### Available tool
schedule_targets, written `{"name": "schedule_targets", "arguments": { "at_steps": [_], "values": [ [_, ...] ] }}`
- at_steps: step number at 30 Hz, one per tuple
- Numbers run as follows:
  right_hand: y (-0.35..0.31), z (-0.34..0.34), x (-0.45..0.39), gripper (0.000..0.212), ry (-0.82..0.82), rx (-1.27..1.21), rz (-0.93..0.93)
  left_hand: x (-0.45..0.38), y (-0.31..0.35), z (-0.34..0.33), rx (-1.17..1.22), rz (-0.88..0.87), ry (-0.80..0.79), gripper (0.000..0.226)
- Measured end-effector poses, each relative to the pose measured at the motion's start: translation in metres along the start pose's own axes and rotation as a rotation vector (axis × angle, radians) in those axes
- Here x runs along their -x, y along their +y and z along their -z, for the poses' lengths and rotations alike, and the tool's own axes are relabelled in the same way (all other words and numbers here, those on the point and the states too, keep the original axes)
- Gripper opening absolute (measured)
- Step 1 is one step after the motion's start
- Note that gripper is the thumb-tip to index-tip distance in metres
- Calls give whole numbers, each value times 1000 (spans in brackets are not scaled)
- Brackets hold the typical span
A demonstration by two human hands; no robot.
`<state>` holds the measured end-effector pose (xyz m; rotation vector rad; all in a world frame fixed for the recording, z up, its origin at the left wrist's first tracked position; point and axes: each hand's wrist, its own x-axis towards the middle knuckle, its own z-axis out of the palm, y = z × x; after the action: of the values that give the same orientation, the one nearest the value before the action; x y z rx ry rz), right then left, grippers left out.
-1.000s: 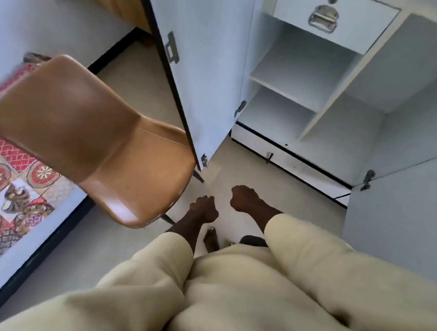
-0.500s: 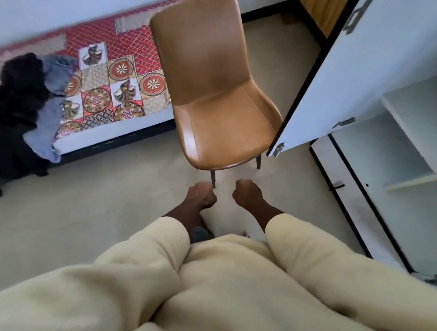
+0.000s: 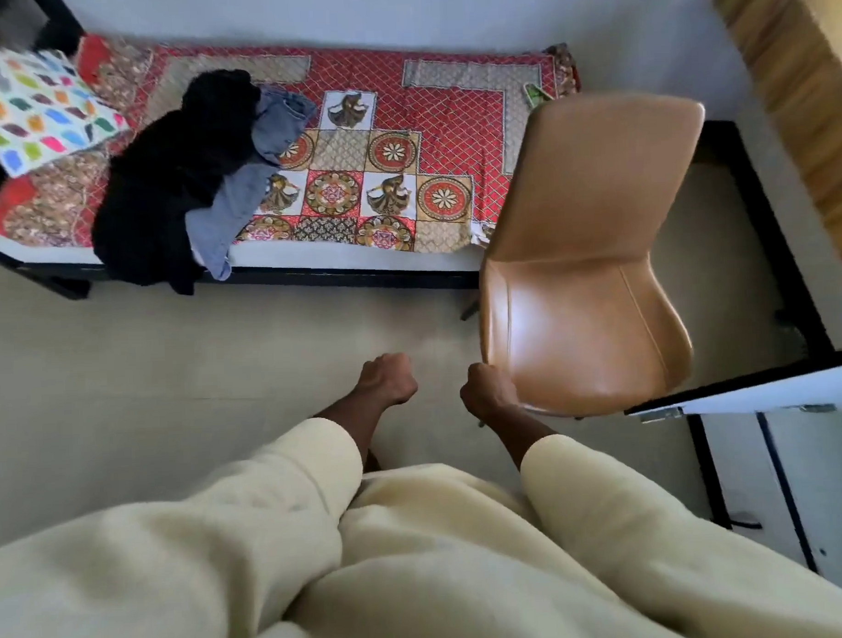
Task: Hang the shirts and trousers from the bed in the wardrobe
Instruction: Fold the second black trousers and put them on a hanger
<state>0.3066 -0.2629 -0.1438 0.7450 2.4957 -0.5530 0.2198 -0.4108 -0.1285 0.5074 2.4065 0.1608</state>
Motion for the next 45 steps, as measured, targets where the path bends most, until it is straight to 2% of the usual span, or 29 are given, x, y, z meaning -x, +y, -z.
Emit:
{"name": "schedule_targets", "arguments": {
  "at_steps": [10,13,17,24,27,30,35,39,42,45],
  "values": [
    [-215,8,-103,19,-31,-15,199,-58,-176,105,107,236,70,28],
    [-248,16,-140,19,-60,-24,192,-86,-202,124,162,245,32,35],
    [-296,33,-200,9,-84,-63,179,-132,-241,159,143,269,45,30],
    [-407,79,-306,18,-97,-58,194,-224,-322,261,191,379,60,32],
    [-454,101,-350,20,-128,-30,227,-272,-351,309,209,388,111,31],
    [-500,119,-392,21,-151,-33,211,-320,-383,352,222,378,84,27],
    [-570,138,-461,35,-146,-65,197,-404,-440,413,156,327,74,32],
    [-615,148,-524,35,-122,-118,119,-484,-495,451,140,257,56,26],
    [-646,148,-574,21,-123,-109,25,-552,-537,473,173,230,8,20],
    [-686,141,-635,33,-129,-163,-11,-630,-580,491,236,248,-28,21]
  ]
}}
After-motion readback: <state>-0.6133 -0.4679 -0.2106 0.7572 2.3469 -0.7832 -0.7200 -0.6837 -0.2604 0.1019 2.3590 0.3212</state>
